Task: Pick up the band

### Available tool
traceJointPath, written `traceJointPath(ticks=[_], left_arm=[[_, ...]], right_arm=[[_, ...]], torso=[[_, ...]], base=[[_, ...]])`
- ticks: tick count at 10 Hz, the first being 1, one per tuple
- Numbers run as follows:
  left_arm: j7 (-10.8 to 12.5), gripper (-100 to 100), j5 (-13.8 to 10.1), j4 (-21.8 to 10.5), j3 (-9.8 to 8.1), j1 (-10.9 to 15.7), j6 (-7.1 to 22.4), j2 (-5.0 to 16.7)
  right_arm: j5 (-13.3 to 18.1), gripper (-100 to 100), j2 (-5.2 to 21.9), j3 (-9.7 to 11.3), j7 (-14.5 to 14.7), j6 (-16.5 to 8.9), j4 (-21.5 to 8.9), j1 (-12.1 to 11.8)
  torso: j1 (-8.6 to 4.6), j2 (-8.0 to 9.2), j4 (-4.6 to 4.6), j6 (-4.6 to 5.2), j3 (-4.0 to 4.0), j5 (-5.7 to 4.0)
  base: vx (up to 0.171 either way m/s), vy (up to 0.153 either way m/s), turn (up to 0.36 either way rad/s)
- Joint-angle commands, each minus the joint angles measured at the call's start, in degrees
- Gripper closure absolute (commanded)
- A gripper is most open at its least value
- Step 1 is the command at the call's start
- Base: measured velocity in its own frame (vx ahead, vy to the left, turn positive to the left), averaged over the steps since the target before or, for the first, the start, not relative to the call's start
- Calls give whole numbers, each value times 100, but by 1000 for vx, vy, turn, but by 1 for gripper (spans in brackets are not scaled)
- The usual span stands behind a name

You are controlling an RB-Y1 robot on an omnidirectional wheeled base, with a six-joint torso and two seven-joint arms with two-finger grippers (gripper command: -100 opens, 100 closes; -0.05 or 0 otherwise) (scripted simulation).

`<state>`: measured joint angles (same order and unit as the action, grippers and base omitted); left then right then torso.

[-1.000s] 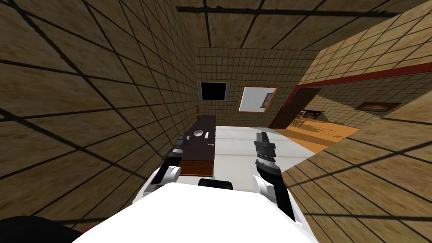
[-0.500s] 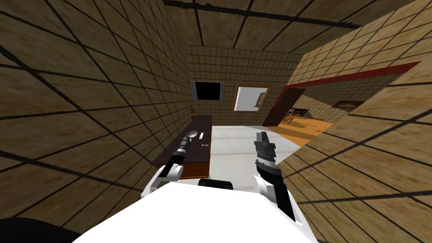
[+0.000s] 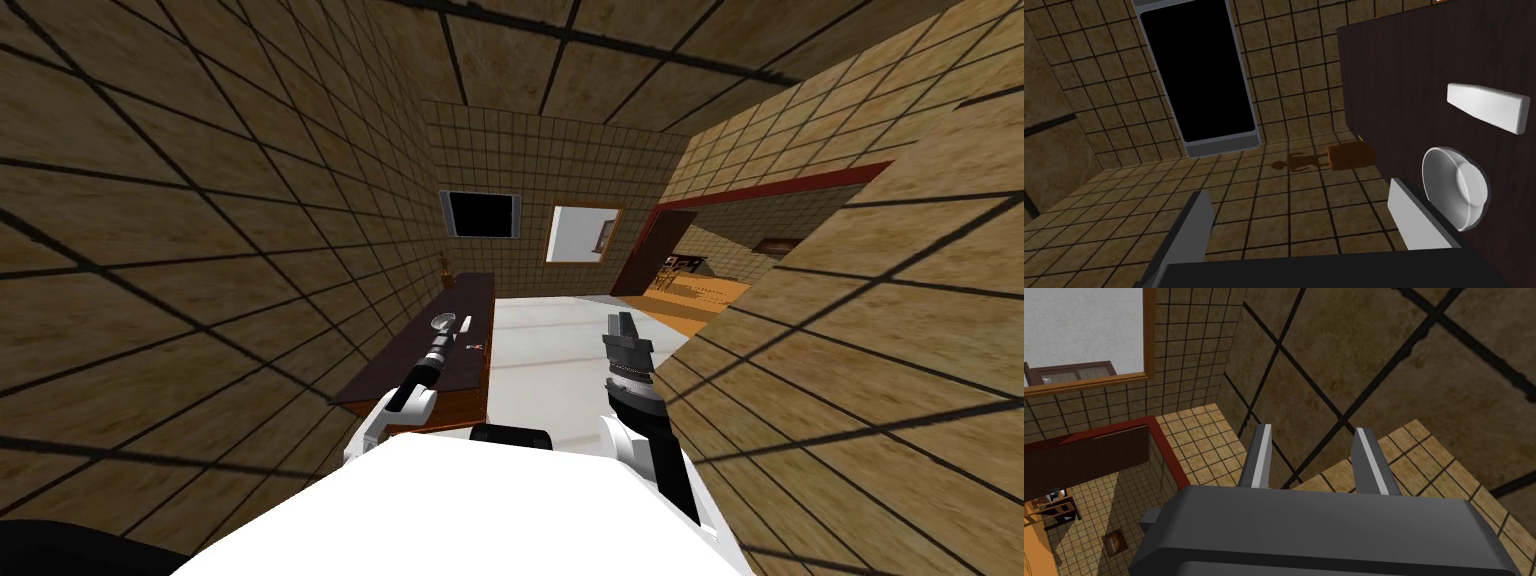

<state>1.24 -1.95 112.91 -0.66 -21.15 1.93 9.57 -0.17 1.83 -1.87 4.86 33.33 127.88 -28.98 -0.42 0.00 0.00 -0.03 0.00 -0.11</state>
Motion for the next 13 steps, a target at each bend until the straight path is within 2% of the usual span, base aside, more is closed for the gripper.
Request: traceJointPath(ticks=[1,4,6,7,8,11,12,13], left_arm=[[-22,-100,2,-198,12,139,286,18],[-40,-100,-2,-373,24,240,639,30],[-75,-100,-32,-732,33,436,1061,62],[-75,-100,-32,-732,33,436,1197,62],[-91,-100,-60,-914,28,530,1396,85],[-107,-100,-99,-1099,17,619,1754,114],[-122,-100,-149,-1285,-2,705,1976,148],[-122,-100,-149,-1285,-2,705,2029,148]], right_arm=[[0,0,0,0,0,0,0,0],[0,0,0,0,0,0,0,0],[0,0,0,0,0,0,0,0],[0,0,0,0,0,0,0,0],[0,0,0,0,0,0,0,-1],[0,0,0,0,0,0,0,0],[0,0,1,-1,0,0,0,-1],[0,0,1,-1,0,0,0,0]], torso=[[0,0,0,0,0,0],[-4,-10,-2,3,-5,0],[1,-6,-1,2,-4,1],[-8,-12,-2,2,-7,-1],[-3,-9,-3,-2,-6,-1],[14,-7,-2,0,-4,3],[21,-5,-2,-3,-3,3],[19,-9,-2,-1,-5,4]], base=[[38,-130,-175],[45,-105,-91],[52,-120,-173],[59,-112,-72],[69,-119,-130],[52,-65,-71],[67,-61,-94],[54,-57,-47]])
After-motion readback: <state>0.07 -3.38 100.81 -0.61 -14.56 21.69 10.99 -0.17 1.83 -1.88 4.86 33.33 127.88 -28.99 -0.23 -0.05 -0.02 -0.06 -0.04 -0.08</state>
